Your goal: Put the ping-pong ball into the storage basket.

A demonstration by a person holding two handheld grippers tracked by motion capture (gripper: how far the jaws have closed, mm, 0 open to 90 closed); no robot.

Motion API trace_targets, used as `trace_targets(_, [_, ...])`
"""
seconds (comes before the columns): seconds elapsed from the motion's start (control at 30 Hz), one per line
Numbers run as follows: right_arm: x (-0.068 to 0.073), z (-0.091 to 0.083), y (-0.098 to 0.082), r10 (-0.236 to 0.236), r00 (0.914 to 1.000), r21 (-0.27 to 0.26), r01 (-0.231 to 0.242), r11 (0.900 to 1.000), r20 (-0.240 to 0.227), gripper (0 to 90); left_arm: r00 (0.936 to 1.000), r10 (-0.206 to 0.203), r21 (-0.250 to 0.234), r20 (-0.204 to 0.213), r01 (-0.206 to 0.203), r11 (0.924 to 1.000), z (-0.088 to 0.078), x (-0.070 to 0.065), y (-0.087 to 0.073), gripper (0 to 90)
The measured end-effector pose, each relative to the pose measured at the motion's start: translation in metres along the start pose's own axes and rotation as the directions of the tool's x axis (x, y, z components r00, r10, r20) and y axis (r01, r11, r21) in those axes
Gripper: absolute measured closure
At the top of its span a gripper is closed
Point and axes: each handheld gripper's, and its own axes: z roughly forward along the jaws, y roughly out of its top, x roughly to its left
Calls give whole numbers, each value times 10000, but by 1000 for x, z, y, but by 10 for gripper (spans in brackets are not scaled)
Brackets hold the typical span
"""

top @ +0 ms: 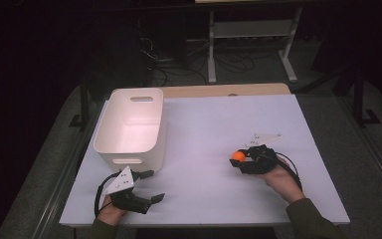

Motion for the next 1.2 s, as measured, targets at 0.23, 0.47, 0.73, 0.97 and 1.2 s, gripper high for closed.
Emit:
trace_targets(0.23, [3, 4, 4, -54, 9999, 33, 55, 10000, -111, 494, 10000, 19, 4, 8, -19, 10000, 0, 0, 0, 141])
trace_targets(0.47, [5, 8, 8, -107, 9997, 16, 108, 9999, -238, 494, 10000, 14, 0, 10, -14, 10000, 0, 0, 0, 141])
trace_targets(0.73, [8, 12, 12, -155, 9991, 35, 157, 9999, -396, 494, 10000, 29, 0, 5, -29, 10000, 0, 0, 0, 141])
trace_targets(0.97, [11, 16, 15, -213, 9986, 52, 216, 9998, -490, 495, 10000, 30, -11, 4, -30, 10000, 0, 0, 0, 141])
trace_targets(1.2, [14, 20, 18, -251, 9978, 67, 255, 9997, -607, 495, 10000, 32, -6, 2, -32, 10000, 0, 0, 0, 140])
